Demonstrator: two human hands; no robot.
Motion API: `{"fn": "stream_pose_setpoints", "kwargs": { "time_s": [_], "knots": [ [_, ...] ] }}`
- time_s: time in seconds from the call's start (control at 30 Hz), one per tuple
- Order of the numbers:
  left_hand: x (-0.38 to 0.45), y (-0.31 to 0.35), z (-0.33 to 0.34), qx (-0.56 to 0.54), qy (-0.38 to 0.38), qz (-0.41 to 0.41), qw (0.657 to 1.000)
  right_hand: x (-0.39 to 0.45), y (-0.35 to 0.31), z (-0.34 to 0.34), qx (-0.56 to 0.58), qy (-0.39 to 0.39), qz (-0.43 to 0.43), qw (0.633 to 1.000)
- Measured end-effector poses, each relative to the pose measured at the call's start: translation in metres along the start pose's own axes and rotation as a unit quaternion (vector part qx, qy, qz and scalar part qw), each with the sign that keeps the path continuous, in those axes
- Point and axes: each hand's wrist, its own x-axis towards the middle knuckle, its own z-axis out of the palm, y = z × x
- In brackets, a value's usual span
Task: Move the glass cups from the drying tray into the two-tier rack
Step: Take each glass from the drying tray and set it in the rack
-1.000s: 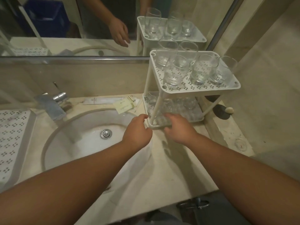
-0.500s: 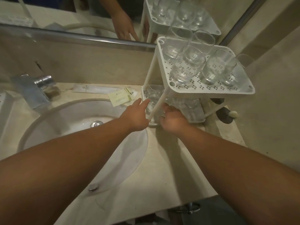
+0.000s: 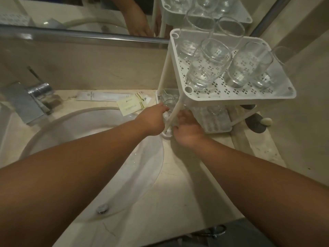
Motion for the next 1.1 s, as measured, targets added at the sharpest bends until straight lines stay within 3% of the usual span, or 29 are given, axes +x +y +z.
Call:
{"fn": "stream_pose_setpoints", "kwargs": {
  "time_s": [0.73,1.1],
  "knots": [
    [-0.009,0.006,0.009,-0.061,-0.019,0.013,0.998,-0.025,0.015,0.017,0.134,0.028,0.020,0.990],
    [-0.016,0.011,0.012,-0.225,-0.016,-0.053,0.973,-0.041,0.019,0.014,0.152,0.036,0.007,0.988]
  ]
}}
